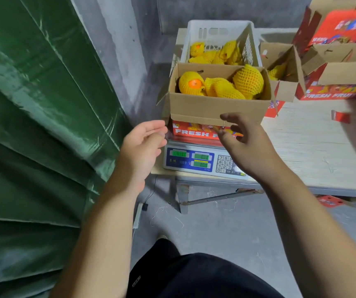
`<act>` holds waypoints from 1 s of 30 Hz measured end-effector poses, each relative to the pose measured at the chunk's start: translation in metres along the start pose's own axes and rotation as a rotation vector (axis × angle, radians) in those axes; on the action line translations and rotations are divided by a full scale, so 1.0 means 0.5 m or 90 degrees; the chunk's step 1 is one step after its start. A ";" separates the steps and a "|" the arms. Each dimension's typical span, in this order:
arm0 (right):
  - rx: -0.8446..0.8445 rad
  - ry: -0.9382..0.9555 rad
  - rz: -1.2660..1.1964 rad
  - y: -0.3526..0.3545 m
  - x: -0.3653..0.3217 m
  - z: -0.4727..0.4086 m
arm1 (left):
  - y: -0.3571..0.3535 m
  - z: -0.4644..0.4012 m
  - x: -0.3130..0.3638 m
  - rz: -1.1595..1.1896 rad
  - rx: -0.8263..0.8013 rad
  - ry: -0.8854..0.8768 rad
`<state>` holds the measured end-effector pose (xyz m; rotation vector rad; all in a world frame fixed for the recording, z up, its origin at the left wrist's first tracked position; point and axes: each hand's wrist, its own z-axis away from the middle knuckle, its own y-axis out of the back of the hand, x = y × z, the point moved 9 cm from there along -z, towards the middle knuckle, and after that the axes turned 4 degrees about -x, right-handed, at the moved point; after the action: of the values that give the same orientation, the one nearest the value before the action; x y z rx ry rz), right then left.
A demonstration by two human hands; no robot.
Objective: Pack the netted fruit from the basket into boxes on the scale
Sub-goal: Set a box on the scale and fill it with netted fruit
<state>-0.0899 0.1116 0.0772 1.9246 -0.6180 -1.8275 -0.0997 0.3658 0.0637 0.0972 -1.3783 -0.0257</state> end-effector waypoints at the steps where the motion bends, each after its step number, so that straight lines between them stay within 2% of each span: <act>1: 0.002 -0.003 -0.007 -0.001 0.004 0.000 | 0.001 0.000 -0.003 0.003 0.003 0.001; 7: 0.015 -0.021 -0.032 -0.008 0.026 -0.023 | 0.006 -0.024 -0.021 0.012 0.012 0.004; 13: 0.080 -0.015 0.004 0.022 0.027 -0.109 | -0.011 -0.120 0.002 0.008 -0.002 -0.003; 17: 0.147 -0.032 0.095 0.067 0.038 -0.182 | -0.043 -0.204 0.043 -0.011 -0.036 -0.041; 20: 0.176 -0.048 0.253 0.100 0.032 -0.251 | -0.083 -0.278 0.100 -0.051 -0.079 -0.101; 21: 0.132 -0.082 0.303 0.100 0.041 -0.284 | -0.101 -0.302 0.116 -0.064 -0.097 -0.111; 24: -0.124 -0.244 0.370 0.057 0.092 -0.360 | -0.159 -0.356 0.154 -0.087 -0.157 -0.134; 26: -0.245 -0.320 0.422 0.025 0.113 -0.382 | -0.196 -0.381 0.165 -0.099 -0.192 -0.132; 30: -0.326 -0.333 0.495 -0.004 0.117 -0.402 | -0.251 -0.405 0.146 -0.164 -0.281 -0.107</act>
<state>0.1134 0.0782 0.0391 0.7105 -0.8063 -1.7028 0.1179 0.2461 0.0867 -0.1002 -1.4893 -0.5609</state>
